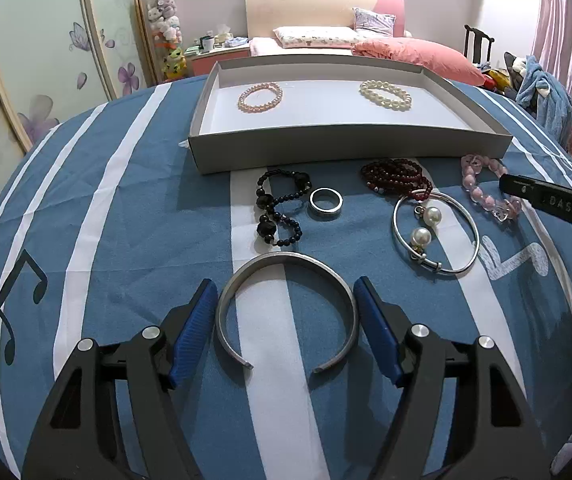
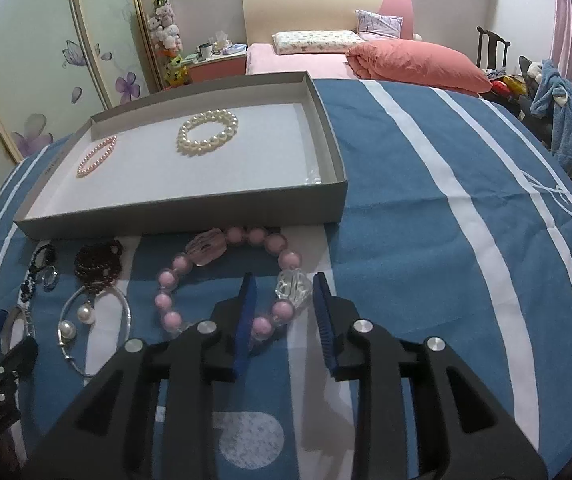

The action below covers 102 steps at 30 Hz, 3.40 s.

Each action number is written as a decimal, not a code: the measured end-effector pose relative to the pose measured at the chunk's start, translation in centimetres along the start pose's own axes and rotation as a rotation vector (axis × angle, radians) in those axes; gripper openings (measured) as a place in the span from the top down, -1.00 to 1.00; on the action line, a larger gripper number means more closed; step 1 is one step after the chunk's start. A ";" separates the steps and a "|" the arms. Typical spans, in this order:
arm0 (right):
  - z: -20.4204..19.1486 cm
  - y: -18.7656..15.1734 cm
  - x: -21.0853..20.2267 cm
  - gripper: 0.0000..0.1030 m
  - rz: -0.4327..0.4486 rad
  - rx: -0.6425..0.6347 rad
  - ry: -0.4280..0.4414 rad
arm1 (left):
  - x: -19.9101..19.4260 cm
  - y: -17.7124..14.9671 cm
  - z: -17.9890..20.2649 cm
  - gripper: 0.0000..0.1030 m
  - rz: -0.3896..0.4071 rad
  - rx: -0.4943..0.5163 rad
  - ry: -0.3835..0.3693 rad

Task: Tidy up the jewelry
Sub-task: 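Grasp the pink crystal bead bracelet with the right tool while the left approaches the silver cuff, then grasp the silver open cuff bangle with the left tool while the right lifts the bead bracelet, then carry both into the gray tray and open both tools to release them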

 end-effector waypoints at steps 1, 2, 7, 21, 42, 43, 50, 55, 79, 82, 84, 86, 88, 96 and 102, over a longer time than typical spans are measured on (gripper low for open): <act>-0.1 0.0 0.0 0.42 0.007 -0.010 -0.008 | 0.0 0.0 0.0 -0.38 0.000 0.000 0.000; -0.2 0.0 0.1 0.42 0.012 -0.019 -0.016 | 0.1 0.1 0.0 -0.38 0.000 0.000 0.000; -0.2 0.2 0.2 0.24 0.015 -0.013 -0.018 | 0.1 0.1 0.0 -0.39 0.000 -0.001 0.000; 0.8 -0.2 0.1 0.35 0.010 0.003 -0.053 | 0.4 0.5 -0.2 -0.42 -0.001 -0.008 0.004; 2.3 -1.0 -5.5 0.64 0.140 0.134 0.161 | -0.9 0.4 -1.8 -0.32 0.051 -0.077 -0.016; 2.2 -1.0 -5.9 0.64 0.154 0.135 0.174 | -1.1 0.4 -1.8 -0.32 0.060 -0.076 -0.016; 1.4 -1.1 -8.3 0.64 0.221 0.148 0.237 | -2.3 0.7 -1.1 -0.32 0.136 -0.036 -0.004; 0.7 -1.3 -9.5 0.64 0.253 0.143 0.250 | -3.8 1.0 -0.2 -0.32 0.222 0.002 0.005; -1.7 -2.2 -14.3 0.64 0.439 0.102 0.192 | -7.8 2.6 2.5 -0.32 0.455 0.066 0.023; -1.8 -1.9 -15.2 0.64 0.476 0.102 0.180 | -8.6 3.1 2.8 -0.32 0.493 0.070 0.030; -1.8 -1.7 -15.7 0.64 0.501 0.100 0.171 | -9.2 3.4 3.0 -0.32 0.520 0.074 0.036; -1.9 -1.4 -16.4 0.64 0.529 0.097 0.160 | -9.6 3.6 3.2 -0.32 0.540 0.076 0.041; -2.0 -1.2 -17.0 0.64 0.554 0.097 0.152 | -9.9 3.9 3.3 -0.32 0.558 0.078 0.044; -2.0 0.2 -18.1 0.64 0.615 0.104 0.138 | -10.1 5.0 4.0 -0.32 0.606 0.100 0.064; -1.6 1.0 -17.9 0.64 0.631 0.123 0.135 | -9.2 5.6 4.2 -0.32 0.604 0.104 0.060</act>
Point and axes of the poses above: each gripper's, at about its wrist camera, not at the fingertips, and x roughly the way its jaws point, z to its right, y to its top, the point moved 4 cm from there along x, roughly the way its jaws point, and after that the axes turned 14 degrees about -y, right-handed, at the moved point
